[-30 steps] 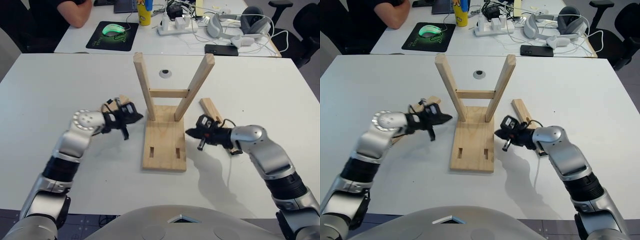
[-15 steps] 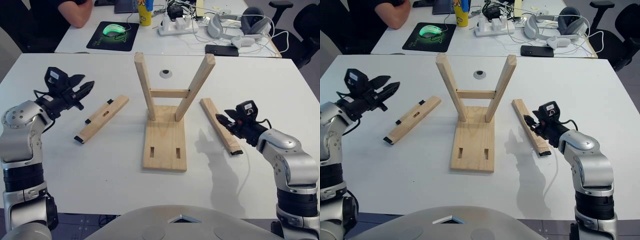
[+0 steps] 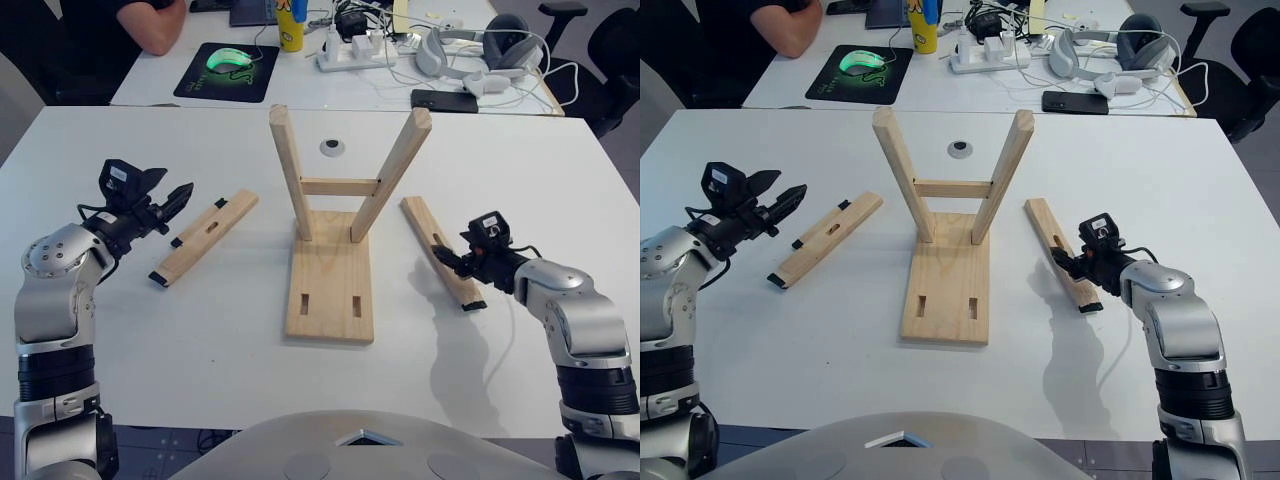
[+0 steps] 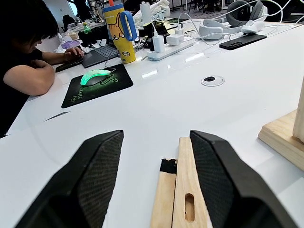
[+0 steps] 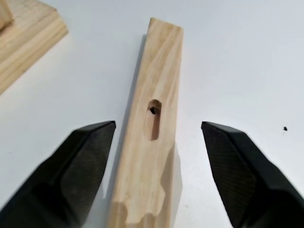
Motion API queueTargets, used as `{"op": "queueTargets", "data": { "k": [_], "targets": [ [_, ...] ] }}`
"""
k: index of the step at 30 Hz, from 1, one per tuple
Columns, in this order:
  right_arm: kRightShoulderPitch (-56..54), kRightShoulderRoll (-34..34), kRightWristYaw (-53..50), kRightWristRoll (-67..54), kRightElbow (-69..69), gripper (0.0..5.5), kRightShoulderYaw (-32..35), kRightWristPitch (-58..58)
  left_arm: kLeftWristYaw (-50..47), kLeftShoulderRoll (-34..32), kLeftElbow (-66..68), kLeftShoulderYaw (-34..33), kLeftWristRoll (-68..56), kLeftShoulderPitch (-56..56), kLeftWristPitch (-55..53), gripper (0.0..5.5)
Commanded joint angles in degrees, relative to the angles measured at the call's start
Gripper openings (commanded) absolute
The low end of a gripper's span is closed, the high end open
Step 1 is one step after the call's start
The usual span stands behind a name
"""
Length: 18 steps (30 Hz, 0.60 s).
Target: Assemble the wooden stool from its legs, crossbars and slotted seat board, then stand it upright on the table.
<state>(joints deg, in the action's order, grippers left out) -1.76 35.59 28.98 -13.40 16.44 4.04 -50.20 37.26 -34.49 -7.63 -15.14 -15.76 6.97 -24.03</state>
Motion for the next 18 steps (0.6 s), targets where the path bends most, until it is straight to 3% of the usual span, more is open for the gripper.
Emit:
{"op": "queueTargets", "data": {
  "k": [1,9,13,18],
  "targets": [
    [1.0,1.1,-1.2,1.6,-0.8,3.37,-1.5,-3.1,-0.9,-0.1,-1.1,0.5,-0.2,0.3,0.0,2.60],
    [0.8,-4.5,-4.2,-2.4,3.3,2.15,0.9,-15.6,-2.2,0.5,-2.7,0.9,-0.7,-0.5,-0.3,2.60],
    [-0.1,-11.4,-10.3,-2.7,11.5,2.09,2.7,-25.4,-2.6,0.6,-3.5,1.1,-0.8,-1.3,-0.6,2.60],
    [-0.5,-25.4,-20.5,1.0,22.4,2.09,3.6,-39.0,-4.7,1.3,-5.8,1.2,-0.7,-2.1,-1.8,2.60]
  ]
}}
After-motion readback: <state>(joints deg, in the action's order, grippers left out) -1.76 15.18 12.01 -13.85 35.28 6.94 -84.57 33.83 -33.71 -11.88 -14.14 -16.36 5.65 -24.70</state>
